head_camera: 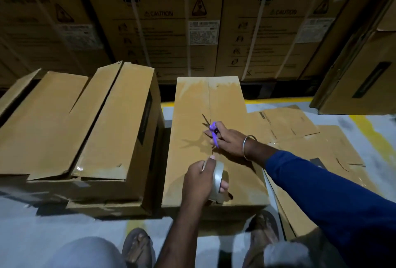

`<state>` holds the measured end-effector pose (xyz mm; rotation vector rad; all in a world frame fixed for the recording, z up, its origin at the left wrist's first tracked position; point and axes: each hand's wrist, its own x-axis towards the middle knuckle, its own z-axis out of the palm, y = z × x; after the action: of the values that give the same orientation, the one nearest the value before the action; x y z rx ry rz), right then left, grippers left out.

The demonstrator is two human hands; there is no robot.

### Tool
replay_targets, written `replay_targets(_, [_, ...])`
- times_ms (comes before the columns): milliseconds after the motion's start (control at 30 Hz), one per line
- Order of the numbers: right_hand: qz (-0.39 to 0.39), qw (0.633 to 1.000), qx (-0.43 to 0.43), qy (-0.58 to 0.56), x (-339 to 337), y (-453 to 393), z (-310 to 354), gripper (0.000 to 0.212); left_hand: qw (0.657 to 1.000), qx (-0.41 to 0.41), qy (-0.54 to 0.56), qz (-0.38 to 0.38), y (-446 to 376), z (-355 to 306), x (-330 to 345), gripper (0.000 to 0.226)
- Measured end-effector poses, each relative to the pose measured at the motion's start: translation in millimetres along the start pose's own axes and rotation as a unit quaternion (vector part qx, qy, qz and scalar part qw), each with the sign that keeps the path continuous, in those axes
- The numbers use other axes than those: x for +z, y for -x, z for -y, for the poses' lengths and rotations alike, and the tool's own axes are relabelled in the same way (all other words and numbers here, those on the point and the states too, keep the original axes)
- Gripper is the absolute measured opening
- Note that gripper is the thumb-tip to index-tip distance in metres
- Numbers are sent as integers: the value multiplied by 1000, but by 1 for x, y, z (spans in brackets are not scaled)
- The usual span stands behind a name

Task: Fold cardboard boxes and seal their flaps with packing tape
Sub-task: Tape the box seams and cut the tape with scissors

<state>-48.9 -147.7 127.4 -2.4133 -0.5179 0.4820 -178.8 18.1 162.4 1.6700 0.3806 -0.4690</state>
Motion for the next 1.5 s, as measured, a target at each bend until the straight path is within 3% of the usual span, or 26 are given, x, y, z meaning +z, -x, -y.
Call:
replay_targets(333, [-43,997,2,-58,34,16,-3,24,1000,0,-17,-5,6,3,-1,45])
replay_targets(467, [-33,999,4,-39,37,13,4,19,994,-101,-28,30,49,13,-7,32])
replay_targets(600, [-34,999,25,-23,39,12,6,22,975,-200,-23,90,97,51,-14,49])
replay_targets(667, [-37,999,37,-11,37,13,9,31,972,-215,-5,95,105,66,-10,44])
replay_targets(867, [-6,999,44,-3,38,20,11,36,978,-195,50,46,88,100,7,37])
replay_targets(1000, [62,996,18,60,42,69,36,35,985,-158,69,15,70,112,11,87])
replay_targets(1133, [128,987,-45,81,74,128,54,34,989,-127,79,-17,52,128,13,82])
replay_targets(1300, [98,992,-45,63,89,147,55,32,992,-112,60,-13,43,125,17,59])
replay_targets(1500, [96,991,7,91,94,137,43,36,992,-115,53,7,28,143,9,89])
